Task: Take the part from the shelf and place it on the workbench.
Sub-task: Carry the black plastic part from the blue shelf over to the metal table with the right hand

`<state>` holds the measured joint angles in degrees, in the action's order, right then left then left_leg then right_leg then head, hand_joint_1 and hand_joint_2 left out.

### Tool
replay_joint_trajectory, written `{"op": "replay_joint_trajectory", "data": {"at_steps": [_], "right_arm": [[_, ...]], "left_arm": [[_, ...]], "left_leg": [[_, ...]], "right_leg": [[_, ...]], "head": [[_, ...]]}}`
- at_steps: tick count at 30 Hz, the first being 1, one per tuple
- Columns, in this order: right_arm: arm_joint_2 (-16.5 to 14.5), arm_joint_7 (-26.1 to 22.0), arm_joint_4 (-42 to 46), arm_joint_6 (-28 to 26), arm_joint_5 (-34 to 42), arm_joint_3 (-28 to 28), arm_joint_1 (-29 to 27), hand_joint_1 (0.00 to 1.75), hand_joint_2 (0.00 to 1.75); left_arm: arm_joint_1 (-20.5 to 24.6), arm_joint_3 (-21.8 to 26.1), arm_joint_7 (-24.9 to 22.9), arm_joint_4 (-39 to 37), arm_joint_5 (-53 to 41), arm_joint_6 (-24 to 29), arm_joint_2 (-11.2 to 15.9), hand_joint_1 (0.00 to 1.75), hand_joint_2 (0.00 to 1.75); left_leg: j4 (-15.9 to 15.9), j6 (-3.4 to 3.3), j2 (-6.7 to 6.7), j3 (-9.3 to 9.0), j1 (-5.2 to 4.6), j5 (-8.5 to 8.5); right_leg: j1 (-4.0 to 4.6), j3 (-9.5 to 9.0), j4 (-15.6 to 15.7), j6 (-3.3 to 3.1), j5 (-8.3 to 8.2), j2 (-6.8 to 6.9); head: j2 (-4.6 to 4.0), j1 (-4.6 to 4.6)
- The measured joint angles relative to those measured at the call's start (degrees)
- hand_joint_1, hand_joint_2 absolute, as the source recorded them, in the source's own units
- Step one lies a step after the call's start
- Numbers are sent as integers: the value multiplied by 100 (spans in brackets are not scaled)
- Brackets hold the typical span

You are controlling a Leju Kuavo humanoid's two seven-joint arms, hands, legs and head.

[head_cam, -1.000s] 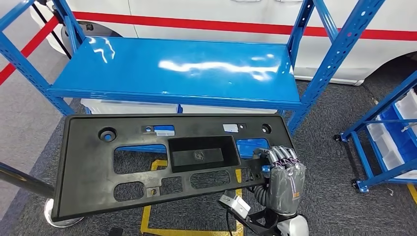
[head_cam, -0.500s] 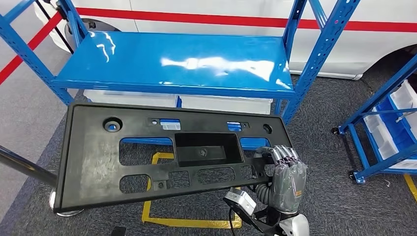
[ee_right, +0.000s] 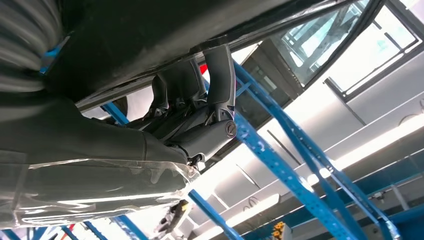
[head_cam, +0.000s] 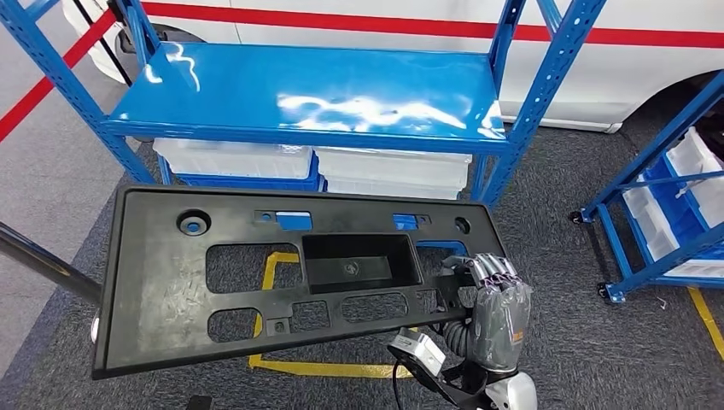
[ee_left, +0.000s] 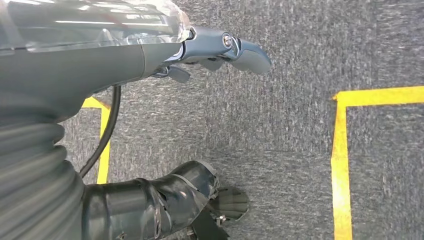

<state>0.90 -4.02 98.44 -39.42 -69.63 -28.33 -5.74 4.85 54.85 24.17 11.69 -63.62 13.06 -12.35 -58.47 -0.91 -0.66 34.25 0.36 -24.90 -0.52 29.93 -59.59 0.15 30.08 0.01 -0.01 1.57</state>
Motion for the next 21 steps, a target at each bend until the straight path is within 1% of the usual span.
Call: {"op": "replay_joint_trajectory", "data": {"at_steps": [1, 2, 3, 4, 5, 6, 7, 8, 9, 10, 11, 12, 13, 14, 15, 16, 17, 18, 19, 20, 21], "right_arm": [[1, 0, 3, -1, -1, 0, -8, 175, 175], [3, 0, 4, -1, -1, 0, -15, 175, 175], [4, 0, 5, -1, -1, 0, -17, 175, 175], [4, 0, 5, -1, -1, 0, -22, 175, 175], [3, 0, 6, -1, -1, 0, -26, 175, 175], [3, 0, 7, -1, -1, 0, -29, 175, 175], [3, 0, 6, -1, -1, 0, -34, 175, 175], [4, 0, 5, -1, -1, 0, -39, 175, 175], [4, 0, 5, -1, -1, 0, -41, 175, 175], [4, 0, 4, -1, 0, 0, -44, 175, 175], [4, 0, 4, -1, 2, 0, -47, 175, 175], [4, 0, 5, -1, 5, 0, -49, 175, 175], [3, 0, 5, -1, 11, 0, -51, 175, 175], [3, 0, 6, -1, 17, 0, -52, 175, 175], [2, -8, 7, -1, 25, 0, -53, 175, 175], [2, -28, 9, -1, 38, 1, -55, 175, 175], [2, -64, 16, -1, 57, 3, -62, 175, 175], [2, -113, 27, -1, 81, 11, -75, 175, 175], [2, -167, 43, -1, 104, 25, -90, 175, 175], [1, -219, 60, -2, 120, 41, -107, 175, 175], [1, -266, 77, -2, 126, 61, -122, 175, 175]], "left_arm": [[-3, 2, -1, 0, 1, 2, 0, 0, 175], [-8, 5, -1, 0, 1, 4, 0, 0, 175], [-12, 8, -2, 0, 2, 6, 0, 0, 175], [-16, 13, -3, 0, 2, 8, 0, 0, 175], [-19, 20, -3, 0, 1, 10, 0, 0, 175], [-19, 26, -4, 0, 1, 12, 0, 0, 175], [-21, 32, -4, 0, 1, 12, 0, 0, 175], [-22, 36, -4, 0, 1, 12, 0, 0, 175], [-24, 38, -4, 0, 1, 13, 0, 0, 175], [-26, 39, -4, 0, 1, 13, 0, 0, 175], [-25, 40, -4, 0, 1, 13, 0, 0, 175], [-21, 40, -4, 0, 1, 13, 0, 0, 175], [-14, 40, -4, 0, 1, 12, 1, 0, 175], [-6, 42, -5, 0, 1, 12, 1, 0, 175], [1, 44, -5, 0, 0, 13, 2, 0, 175], [5, 48, -6, 0, -1, 13, 2, 0, 175], [3, 55, -7, 0, -2, 14, 2, 0, 175], [1, 63, -7, 0, -4, 15, 2, 0, 175], [0, 72, -8, 0, -5, 15, 1, 0, 175], [-1, 78, -8, 0, -8, 16, 1, 0, 175], [0, 83, -8, 0, -10, 16, 0, 0, 175]], "left_leg": [[-9, 41, 2, 16, -5, 28], [-12, 77, 5, 26, -4, 51], [-42, 110, 12, 57, 2, 21], [-149, 143, 19, 110, 10, -95], [-366, 175, 25, 196, 21, -296], [-685, 205, 28, 309, 34, -553], [-1059, 230, 28, 423, 39, -796], [-1380, 248, 28, 500, 43, -949], [-1555, 255, 28, 504, 43, -988], [-1526, 252, 28, 406, 43, -915], [-1291, 238, 29, 206, 42, -768], [-889, 211, 30, -77, 39, -627], [-457, 177, 33, -362, 29, -559], [-135, 145, 36, -563, 13, -521], [74, 115, 40, -674, -6, -526], [137, 90, 42, -687, -25, -530], [154, 57, 42, -659, -25, -475], [193, 21, 32, -643, -14, -427], [222, -25, 21, -616, -1, -364], [252, -68, 10, -578, 15, -297], [259, -96, -1, -526, 19, -242]], "right_leg": [[19, 13, 4, -32, -25, -3], [12, 44, 13, -72, -56, -2], [1, 69, 27, -116, -92, 3], [-11, 109, 39, -169, -138, 9], [-25, 157, 51, -212, -188, 15], [-23, 213, 49, -239, -234, 19], [-20, 277, 44, -253, -279, 21], [-15, 344, 36, -253, -323, 22], [-12, 409, 25, -250, -365, 22], [-10, 474, 9, -243, -404, 21], [-8, 535, -9, -233, -439, 19], [-6, 584, -29, -220, -472, 15], [-2, 628, -45, -199, -505, 14], [-1, 652, -49, -172, -540, 13], [-2, 663, -48, -140, -577, 15], [-5, 667, -33, -103, -618, 18], [-7, 665, -15, -64, -655, 18], [-11, 678, -21, -29, -651, 15], [-12, 709, -76, 2, -563, 10], [-14, 766, -225, 27, -379, 5], [-22, 845, -480, 46, -119, 2]], "head": [[0, 0], [0, 1], [0, -1], [-1, -2], [-1, -3], [-1, -4], [0, -4], [-1, -4], [0, -4], [0, -4], [-1, -5], [0, -5], [0, -4], [0, -4], [0, -4], [0, -4], [-1, -4], [-1, -5], [0, -4], [0, -3], [1, -2]]}}
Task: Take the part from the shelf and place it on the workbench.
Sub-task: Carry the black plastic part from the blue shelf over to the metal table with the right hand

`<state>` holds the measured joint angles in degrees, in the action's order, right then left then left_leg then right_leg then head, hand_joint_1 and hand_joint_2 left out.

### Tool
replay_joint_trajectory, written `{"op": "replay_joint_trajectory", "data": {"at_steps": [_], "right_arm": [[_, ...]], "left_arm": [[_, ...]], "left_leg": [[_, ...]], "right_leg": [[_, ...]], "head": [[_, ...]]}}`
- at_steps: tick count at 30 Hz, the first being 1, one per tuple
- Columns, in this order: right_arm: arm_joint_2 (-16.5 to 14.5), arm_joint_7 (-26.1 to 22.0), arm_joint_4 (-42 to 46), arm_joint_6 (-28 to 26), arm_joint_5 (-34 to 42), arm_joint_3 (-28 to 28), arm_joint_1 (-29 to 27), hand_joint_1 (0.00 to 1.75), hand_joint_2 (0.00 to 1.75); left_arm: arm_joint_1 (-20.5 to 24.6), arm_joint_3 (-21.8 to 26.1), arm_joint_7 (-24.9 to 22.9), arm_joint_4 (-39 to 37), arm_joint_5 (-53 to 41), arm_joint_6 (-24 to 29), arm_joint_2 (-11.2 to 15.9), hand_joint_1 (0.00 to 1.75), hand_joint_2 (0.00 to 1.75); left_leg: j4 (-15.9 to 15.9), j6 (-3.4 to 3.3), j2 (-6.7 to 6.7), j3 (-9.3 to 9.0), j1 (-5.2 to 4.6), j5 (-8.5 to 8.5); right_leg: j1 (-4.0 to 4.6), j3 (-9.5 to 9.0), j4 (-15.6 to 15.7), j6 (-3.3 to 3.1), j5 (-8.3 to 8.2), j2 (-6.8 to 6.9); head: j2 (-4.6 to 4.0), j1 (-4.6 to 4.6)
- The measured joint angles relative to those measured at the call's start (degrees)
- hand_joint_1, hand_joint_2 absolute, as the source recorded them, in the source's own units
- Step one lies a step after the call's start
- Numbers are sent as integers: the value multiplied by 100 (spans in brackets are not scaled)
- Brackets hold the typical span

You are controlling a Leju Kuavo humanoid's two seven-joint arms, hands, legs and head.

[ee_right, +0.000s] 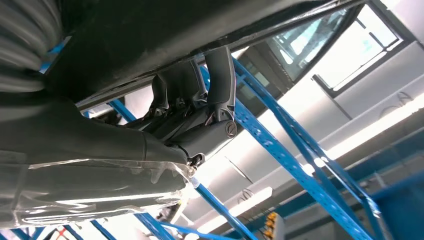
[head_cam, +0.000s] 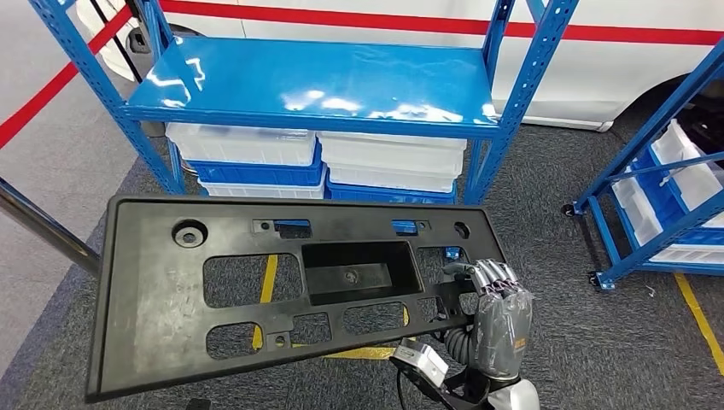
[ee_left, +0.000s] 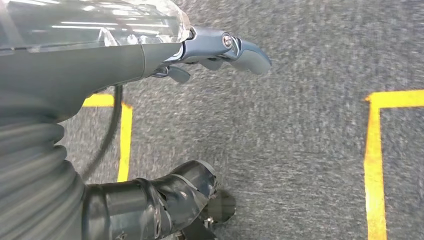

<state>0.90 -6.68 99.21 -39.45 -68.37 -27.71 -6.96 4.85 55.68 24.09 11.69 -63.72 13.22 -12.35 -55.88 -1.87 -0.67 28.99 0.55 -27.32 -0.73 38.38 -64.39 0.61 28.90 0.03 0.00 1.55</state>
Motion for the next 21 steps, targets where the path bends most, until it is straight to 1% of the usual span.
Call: {"op": "replay_joint_trajectory", "data": {"at_steps": [1, 2, 3, 4, 5, 6, 7, 8, 9, 10, 12, 13, 14, 15, 16, 17, 18, 19, 20, 21], "right_arm": [[-2, -44, 14, -1, 2, 21, -15, 175, 175], [-5, -87, 21, -1, 5, 47, -35, 175, 175], [-10, -133, 28, -1, 12, 79, -58, 175, 175], [-15, -177, 36, -1, 26, 110, -83, 175, 175], [-21, -215, 49, -1, 50, 140, -102, 175, 175], [-26, -249, 65, -1, 83, 165, -114, 175, 175], [-30, -271, 80, -1, 116, 184, -120, 175, 175], [-38, -287, 92, -1, 150, 201, -129, 175, 175], [-46, -300, 102, -1, 176, 217, -140, 175, 175], [-55, -307, 108, -1, 192, 232, -152, 175, 175], [-73, -318, 117, 0, 207, 254, -172, 175, 175], [-83, -322, 119, 0, 209, 261, -175, 175, 175], [-96, -325, 121, 0, 210, 265, -176, 175, 175], [-109, -330, 122, -1, 217, 269, -179, 175, 175], [-120, -339, 122, -1, 229, 274, -184, 175, 175], [-128, -350, 122, -1, 244, 278, -191, 175, 175], [-131, -359, 121, -1, 264, 282, -201, 175, 175], [-131, -366, 121, -1, 284, 289, -212, 175, 175], [-134, -371, 121, -1, 301, 299, -222, 175, 175], [-142, -377, 121, -1, 316, 314, -230, 175, 175]], "left_arm": [[-1, 3, 0, 0, -3, 0, 0, 0, 175], [-3, 6, 0, 0, -7, 0, 0, 0, 175], [-6, 8, 0, 0, -9, 0, 0, 0, 175], [-10, 10, 2, 0, -11, -1, -1, 0, 175], [-13, 11, 7, 0, -11, -1, -1, 0, 175], [-15, 11, 13, 0, -12, -2, -2, 0, 175], [-16, 12, 20, 0, -13, -2, -3, 0, 175], [-16, 13, 25, 0, -14, -1, -4, 0, 175], [-15, 13, 27, 0, -14, -1, -4, 0, 175], [-15, 14, 29, 0, -15, -1, -4, 0, 175], [-16, 15, 31, 0, -21, -1, -4, 0, 175], [-17, 16, 31, 0, -27, -1, -4, 0, 175], [-19, 16, 32, 0, -35, -1, -4, 0, 175], [-19, 16, 33, 0, -41, -1, -4, 0, 175], [-21, 16, 34, 0, -45, 0, -4, 0, 175], [-24, 16, 34, 0, -48, 0, -4, 0, 175], [-28, 16, 33, 0, -48, 0, -4, 0, 175], [-32, 16, 33, 0, -49, 0, -4, 0, 175], [-34, 16, 33, 0, -51, 0, -4, 0, 175], [-34, 16, 33, 0, -54, 0, -4, 0, 175]], "left_leg": [[-6, -20, -1, 68, -1, 47], [-22, -23, -2, 138, -1, 89], [-43, -17, -3, 210, 0, 124], [-72, -6, -3, 280, 3, 152], [-109, 7, -2, 345, 5, 171], [-152, 22, -1, 401, 8, 182], [-195, 44, 1, 450, 4, 190], [-230, 71, 2, 484, -2, 198], [-260, 101, 2, 506, -9, 209], [-271, 139, 3, 521, -16, 227], [-289, 211, 6, 539, -8, 252], [-338, 247, 10, 568, 1, 204], [-498, 279, 14, 637, 10, 69], [-767, 307, 18, 746, 19, -131], [-1133, 330, 20, 887, 21, -365], [-1521, 346, 20, 1027, 24, -562], [-1788, 351, 20, 1107, 24, -655], [-1873, 342, 22, 1099, 22, -642], [-1724, 318, 27, 974, 18, -521], [-1371, 273, 46, 753, 7, -339]], "right_leg": [[-2, 87, -324, 19, 267, -1], [-7, 158, -648, 35, 454, -1], [-12, 175, -871, 50, 524, -1], [-19, 104, -914, 62, 474, 1], [-29, -70, -749, 68, 346, 2], [-41, -326, -409, 68, 214, 5], [-42, -581, -34, 60, 156, 7], [-33, -763, 250, 39, 127, 5], [-20, -856, 425, 13, 146, 3], [-4, -861, 471, -19, 168, -1], [-3, -824, 493, -102, 124, -1], [-9, -809, 502, -151, 93, 1], [-16, -789, 517, -199, 59, 5], [-19, -763, 526, -235, 28, 10], [-12, -729, 524, -255, 4, 11], [-2, -693, 520, -266, -19, 11], [9, -663, 515, -269, -37, 9], [22, -638, 509, -268, -53, 2], [36, -624, 504, -266, -64, -10], [49, -620, 500, -262, -71, -25]], "head": [[-1, 1], [-1, 1], [-1, 1], [-1, 1], [0, 1], [0, 1], [0, 1], [0, 0], [-1, 0], [-1, -1], [-1, -1], [0, -3], [0, -4], [-1, -5], [-1, -7], [-1, -7], [-2, -6], [-1, -7], [-1, -7], [-1, -7]]}}
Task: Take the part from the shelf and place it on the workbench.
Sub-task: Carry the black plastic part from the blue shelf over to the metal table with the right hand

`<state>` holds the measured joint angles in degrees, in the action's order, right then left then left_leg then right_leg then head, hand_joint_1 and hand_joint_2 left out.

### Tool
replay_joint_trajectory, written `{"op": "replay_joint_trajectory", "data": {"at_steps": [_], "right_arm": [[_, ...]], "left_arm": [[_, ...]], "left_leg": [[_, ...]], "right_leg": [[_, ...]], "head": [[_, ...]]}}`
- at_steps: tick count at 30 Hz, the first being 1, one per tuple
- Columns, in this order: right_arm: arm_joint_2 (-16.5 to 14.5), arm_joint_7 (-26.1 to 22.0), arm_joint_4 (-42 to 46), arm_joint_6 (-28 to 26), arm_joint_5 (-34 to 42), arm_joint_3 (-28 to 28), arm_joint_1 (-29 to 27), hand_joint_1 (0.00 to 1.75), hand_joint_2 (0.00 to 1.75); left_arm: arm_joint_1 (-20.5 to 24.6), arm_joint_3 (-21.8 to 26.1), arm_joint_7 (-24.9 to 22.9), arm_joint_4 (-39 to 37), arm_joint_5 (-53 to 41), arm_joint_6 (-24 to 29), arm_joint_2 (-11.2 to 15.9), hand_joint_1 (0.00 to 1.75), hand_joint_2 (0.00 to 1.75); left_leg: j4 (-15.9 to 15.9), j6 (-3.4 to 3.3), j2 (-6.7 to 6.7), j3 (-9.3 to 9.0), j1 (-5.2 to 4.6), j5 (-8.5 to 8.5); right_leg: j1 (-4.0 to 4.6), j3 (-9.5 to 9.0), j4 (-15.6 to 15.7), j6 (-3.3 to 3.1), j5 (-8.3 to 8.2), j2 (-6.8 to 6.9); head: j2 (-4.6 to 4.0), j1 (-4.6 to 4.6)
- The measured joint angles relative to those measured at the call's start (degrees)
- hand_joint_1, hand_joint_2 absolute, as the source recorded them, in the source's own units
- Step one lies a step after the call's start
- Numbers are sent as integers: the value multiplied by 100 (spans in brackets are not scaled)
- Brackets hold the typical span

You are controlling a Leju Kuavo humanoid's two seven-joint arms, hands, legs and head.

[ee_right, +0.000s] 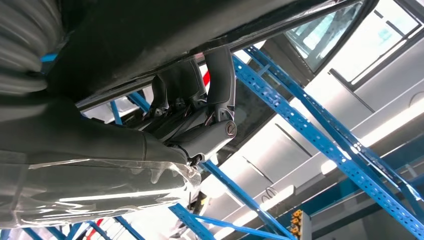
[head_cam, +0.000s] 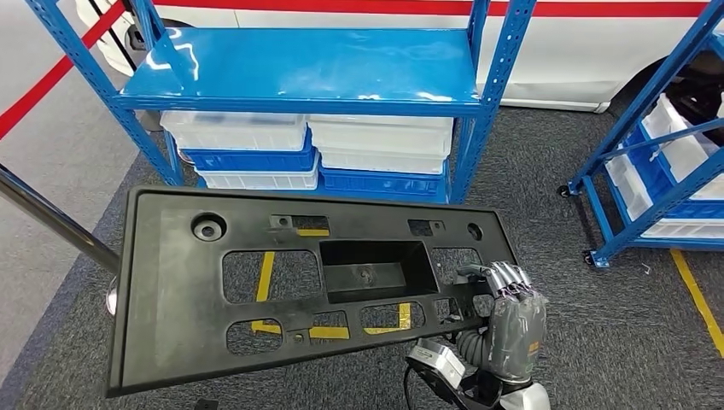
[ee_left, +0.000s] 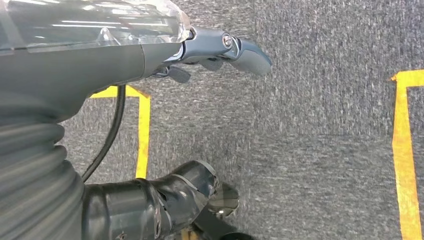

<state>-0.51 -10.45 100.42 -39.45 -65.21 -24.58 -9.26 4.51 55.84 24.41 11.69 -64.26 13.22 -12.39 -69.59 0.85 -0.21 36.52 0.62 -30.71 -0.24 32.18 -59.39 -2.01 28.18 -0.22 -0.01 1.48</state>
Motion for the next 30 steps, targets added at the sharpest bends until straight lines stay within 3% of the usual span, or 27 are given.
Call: {"op": "replay_joint_trajectory", "data": {"at_steps": [2, 3, 7, 9, 11, 12, 13, 14, 16, 18, 21, 23, 24, 27, 28, 29, 30], "right_arm": [[-30, -19, 4, 0, 18, 45, -8, 175, 175], [-48, -28, 7, 0, 23, 66, -11, 175, 175], [-81, -51, 32, 0, 30, 124, -33, 175, 175], [-84, -57, 44, 0, 31, 151, -40, 175, 175], [-84, -61, 45, 0, 32, 172, -56, 175, 175], [-84, -61, 45, 0, 32, 183, -70, 175, 175], [-84, -61, 45, 0, 32, 196, -83, 175, 175], [-84, -61, 45, 0, 32, 208, -91, 175, 175], [-84, -68, 45, 0, 35, 225, -93, 175, 175], [-89, -96, 52, 0, 43, 245, -103, 175, 175], [-113, -151, 80, 0, 69, 315, -152, 175, 175], [-137, -200, 120, -1, 103, 372, -182, 175, 175], [-154, -228, 147, -1, 119, 396, -193, 175, 175], [-214, -350, 217, -2, 172, 486, -245, 175, 175], [-238, -411, 244, -2, 202, 535, -280, 175, 175], [-268, -483, 277, -2, 242, 595, -318, 175, 175], [-304, -556, 318, -2, 283, 661, -354, 175, 175]], "left_arm": [[-1, 1, 1, 0, -4, 0, 9, 0, 175], [-2, 2, 1, 0, -4, 0, 14, 0, 175], [-3, 2, 1, 0, -7, 0, 15, 0, 175], [0, 3, 2, 0, -8, 0, 7, 0, 175], [-4, 4, 2, 0, -8, 0, 3, 0, 175], [-7, 4, 2, 0, -8, 0, 3, 0, 175], [-9, 4, 2, 0, -8, 0, 2, 0, 175], [-9, 4, 2, 0, -8, 0, -1, 0, 175], [-8, 4, 2, 0, -8, 0, -10, 0, 175], [-4, 6, 2, 0, -9, 0, -14, 0, 175], [-2, 10, 3, 0, -10, 0, -16, 0, 175], [0, 11, 5, 0, -10, 0, -19, 0, 175], [1, 14, 8, 0, -10, 0, -20, 0, 175], [-8, 27, 11, 0, -10, 0, -20, 0, 175], [-12, 32, 11, 0, -10, 0, -20, 0, 175], [-16, 34, 11, 0, -9, 0, -20, 0, 175], [-17, 37, 11, 0, -9, 0, -20, 0, 175]], "left_leg": [[795, -113, 76, -465, -28, 230], [1048, -150, 108, -606, -45, 270], [1322, -217, 76, -709, -46, 344], [1419, -261, 21, -719, -7, 414], [1410, -275, -27, -680, -9, 428], [1390, -273, -49, -657, -8, 427], [1364, -267, -69, -638, -3, 422], [1333, -254, -86, -623, 4, 411], [1252, -200, -114, -606, 23, 361], [1143, -120, -136, -571, 12, 304], [1105, -24, -173, -540, 3, 291], [988, 27, -146, -489, 16, 177], [775, 49, -111, -398, 20, 27], [-290, 81, -40, 71, 23, -497], [-488, 75, -36, 156, 23, -529], [-471, 56, -32, 140, 20, -449], [-223, 23, -18, 16, 14, -270]], "right_leg": [[11, 5, 0, 22, -18, -26], [4, 10, 2, 44, -34, -37], [-16, 40, 6, 168, -50, -67], [-13, 199, -328, 217, 191, -48], [-38, 546, -1054, 262, 556, -36], [-53, 692, -1362, 286, 652, -32], [-69, 755, -1494, 310, 641, -24], [-86, 703, -1400, 330, 520, -8], [-116, 342, -711, 357, 164, 73], [-102, 97, -186, 316, 6, 136], [-65, 116, -123, 193, 4, 96], [-81, 127, -95, 119, -30, 65], [-93, 134, -81, 87, -47, 51], [-81, 174, -80, 42, -72, -5], [-70, 180, -83, 39, -75, -29], [-59, 182, -87, 37, -77, -56], [-49, 177, -89, 38, -78, -88]], "head": [[1, 2], [1, 2], [1, 2], [1, 4], [1, 4], [0, 4], [0, 4], [1, 4], [1, 4], [1, 3], [1, 2], [0, 2], [0, 1], [0, 1], [-1, 1], [0, 1], [0, 1]]}}
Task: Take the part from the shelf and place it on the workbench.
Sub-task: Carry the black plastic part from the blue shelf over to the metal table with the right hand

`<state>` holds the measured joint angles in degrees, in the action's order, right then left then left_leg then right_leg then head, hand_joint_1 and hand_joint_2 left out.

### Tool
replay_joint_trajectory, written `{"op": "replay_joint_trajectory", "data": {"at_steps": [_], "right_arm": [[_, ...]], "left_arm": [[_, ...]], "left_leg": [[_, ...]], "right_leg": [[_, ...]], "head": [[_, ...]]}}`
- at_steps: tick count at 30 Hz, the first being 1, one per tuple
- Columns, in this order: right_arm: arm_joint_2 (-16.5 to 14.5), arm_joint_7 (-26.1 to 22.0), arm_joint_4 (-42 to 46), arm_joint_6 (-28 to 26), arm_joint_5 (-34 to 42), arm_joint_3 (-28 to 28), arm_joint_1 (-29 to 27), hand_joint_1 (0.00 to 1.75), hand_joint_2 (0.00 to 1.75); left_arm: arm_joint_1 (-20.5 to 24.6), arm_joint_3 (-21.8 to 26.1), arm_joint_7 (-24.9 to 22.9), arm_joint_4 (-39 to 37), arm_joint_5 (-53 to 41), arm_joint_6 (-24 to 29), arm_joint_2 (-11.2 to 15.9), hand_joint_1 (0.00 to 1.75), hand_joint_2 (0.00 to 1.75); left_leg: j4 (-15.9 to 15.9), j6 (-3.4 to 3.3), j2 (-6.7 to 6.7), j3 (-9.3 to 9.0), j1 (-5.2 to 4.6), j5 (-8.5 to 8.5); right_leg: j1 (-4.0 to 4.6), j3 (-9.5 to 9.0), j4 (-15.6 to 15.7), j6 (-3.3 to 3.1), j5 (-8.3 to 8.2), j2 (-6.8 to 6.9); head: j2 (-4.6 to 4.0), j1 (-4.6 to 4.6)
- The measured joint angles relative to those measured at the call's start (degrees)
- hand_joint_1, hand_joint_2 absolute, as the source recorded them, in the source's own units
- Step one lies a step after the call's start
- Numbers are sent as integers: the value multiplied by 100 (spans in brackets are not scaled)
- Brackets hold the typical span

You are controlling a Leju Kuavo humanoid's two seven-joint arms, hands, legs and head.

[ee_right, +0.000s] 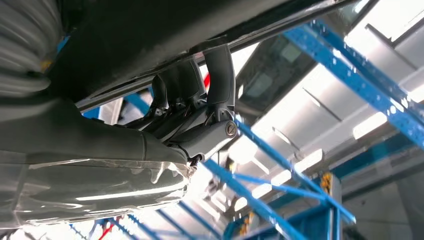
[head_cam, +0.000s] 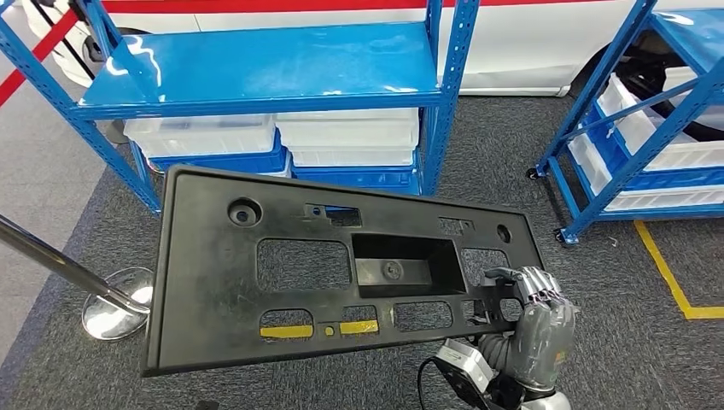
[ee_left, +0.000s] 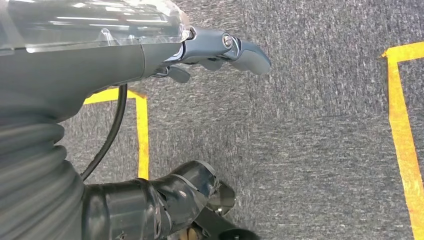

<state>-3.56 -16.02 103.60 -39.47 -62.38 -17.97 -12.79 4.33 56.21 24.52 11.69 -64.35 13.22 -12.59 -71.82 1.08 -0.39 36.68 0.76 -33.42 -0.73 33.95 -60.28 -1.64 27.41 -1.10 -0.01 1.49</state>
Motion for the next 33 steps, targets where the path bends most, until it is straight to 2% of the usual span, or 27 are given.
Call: {"op": "replay_joint_trajectory", "data": {"at_steps": [2, 3, 4, 5, 7, 9, 10, 12, 13, 14, 15, 17, 18, 19, 22, 24, 25, 27, 28, 29, 30, 31, 33], "right_arm": [[-79, -131, 94, -1, 77, 137, -58, 175, 175], [-116, -187, 140, -3, 112, 208, -83, 175, 175], [-155, -234, 182, -5, 139, 280, -111, 175, 175], [-189, -279, 218, -8, 168, 351, -143, 175, 175], [-255, -358, 294, -12, 214, 490, -216, 175, 175], [-307, -435, 373, -16, 258, 623, -270, 175, 175], [-328, -471, 405, -18, 281, 682, -287, 175, 175], [-363, -538, 437, -21, 334, 772, -330, 175, 175], [-379, -564, 444, -21, 363, 813, -360, 175, 175], [-398, -586, 453, -21, 390, 853, -392, 175, 175], [-416, -608, 468, -21, 415, 894, -418, 175, 175], [-455, -652, 509, -22, 456, 967, -449, 175, 175], [-475, -675, 529, -22, 474, 999, -462, 175, 175], [-497, -693, 550, -23, 496, 1031, -482, 175, 175], [-569, -746, 604, -30, 562, 1135, -546, 175, 175], [-619, -768, 642, -33, 584, 1192, -564, 175, 175], [-645, -782, 660, -34, 602, 1219, -571, 175, 175], [-696, -824, 680, -36, 661, 1289, -591, 175, 175], [-715, -845, 684, -37, 695, 1330, -607, 175, 175], [-732, -865, 687, -37, 727, 1372, -624, 175, 175], [-746, -886, 695, -37, 755, 1412, -642, 175, 175], [-762, -908, 710, -38, 786, 1447, -656, 175, 175], [-796, -955, 755, -41, 839, 1510, -673, 175, 175]], "left_arm": [[-2, 7, 0, 0, 0, 0, 6, 0, 175], [-3, 16, 2, 0, 0, 1, 10, 0, 175], [-1, 29, 2, 0, -1, 2, 15, 0, 175], [1, 43, 3, 0, -1, 2, 19, 0, 175], [3, 68, 2, 0, -2, 3, 13, 0, 175], [-2, 89, 1, 0, -2, 10, 4, 0, 175], [-4, 96, -1, 0, -2, 14, 0, 0, 175], [-5, 104, -2, 0, -2, 19, 0, 0, 175], [-6, 107, -4, 0, -2, 19, 0, 0, 175], [-7, 111, -6, 0, -2, 20, -2, 0, 175], [-6, 115, -8, 0, -2, 20, -5, 0, 175], [-4, 124, -14, 0, -2, 22, -11, 0, 175], [-3, 130, -15, 0, -2, 25, -13, 0, 175], [0, 136, -17, 0, -3, 28, -13, 0, 175], [2, 150, -20, 0, -4, 35, -13, 0, 175], [3, 155, -21, 0, -5, 35, -13, 0, 175], [2, 157, -21, 0, -7, 35, -13, 0, 175], [-4, 171, -20, 0, -8, 35, -13, 0, 175], [-11, 181, -20, 0, -9, 35, -13, 0, 175], [-17, 193, -20, 0, -10, 35, -13, 0, 175], [-20, 204, -20, 0, -11, 35, -13, 0, 175], [-21, 213, -20, 0, -16, 35, -13, 0, 175], [-20, 231, -20, 0, -26, 35, -5, 0, 175]], "left_leg": [[785, -103, 120, -380, -24, 378], [1094, -148, 187, -523, -40, 478], [1267, -180, 240, -595, -54, 510], [1322, -195, 260, -611, -64, 496], [1406, -212, 205, -626, -54, 542], [1517, -253, 126, -655, -19, 616], [1549, -272, 82, -660, -6, 641], [1542, -296, 9, -635, -17, 647], [1525, -297, -26, -622, -20, 642], [1507, -295, -60, -612, -21, 635], [1486, -287, -90, -605, -20, 624], [1429, -248, -140, -601, -23, 585], [1392, -218, -157, -596, -34, 560], [1363, -186, -171, -591, -44, 542], [1351, -94, -205, -589, -55, 528], [1211, -27, -150, -534, -43, 395], [981, 3, -101, -434, -33, 235], [257, 38, -34, -118, -18, -144], [-57, 45, -24, 21, -12, -252], [-201, 42, -20, 84, -12, -252], [-123, 28, -15, 44, -13, -138], [172, -1, 4, -99, -16, 61], [960, -95, 127, -464, -33, 411]], "right_leg": [[14, -6, -3, 11, -6, -58], [12, 3, -4, 30, -17, -86], [3, 21, -4, 57, -32, -108], [-5, 39, 4, 91, -52, -130], [-15, 49, 24, 162, -80, -154], [1, 128, -148, 213, 63, -80], [1, 243, -401, 229, 231, -23], [-4, 565, -1094, 262, 596, 34], [-8, 680, -1359, 277, 684, 43], [-12, 698, -1430, 288, 658, 55], [-17, 601, -1276, 294, 529, 74], [-17, 189, -549, 278, 200, 173], [-4, 24, -238, 249, 102, 214], [10, -68, -55, 217, 67, 240], [30, -71, 16, 113, 51, 191], [5, -71, 56, 48, 14, 157], [-6, -69, 72, 21, -1, 142], [-4, -48, 74, -4, -14, 101], [0, -41, 70, -8, -17, 75], [4, -37, 65, -9, -18, 47], [7, -38, 59, -10, -18, 13], [11, -43, 54, -9, -19, -22], [13, -48, 50, 8, -26, -89]], "head": [[0, 2], [1, 2], [1, 2], [1, 1], [1, 0], [1, 3], [1, 4], [0, 4], [0, 5], [0, 4], [-1, 5], [0, 4], [0, 3], [1, 2], [1, 2], [1, 2], [1, 1], [0, 1], [0, 1], [1, 1], [0, 1], [0, 1], [0, 1]]}}
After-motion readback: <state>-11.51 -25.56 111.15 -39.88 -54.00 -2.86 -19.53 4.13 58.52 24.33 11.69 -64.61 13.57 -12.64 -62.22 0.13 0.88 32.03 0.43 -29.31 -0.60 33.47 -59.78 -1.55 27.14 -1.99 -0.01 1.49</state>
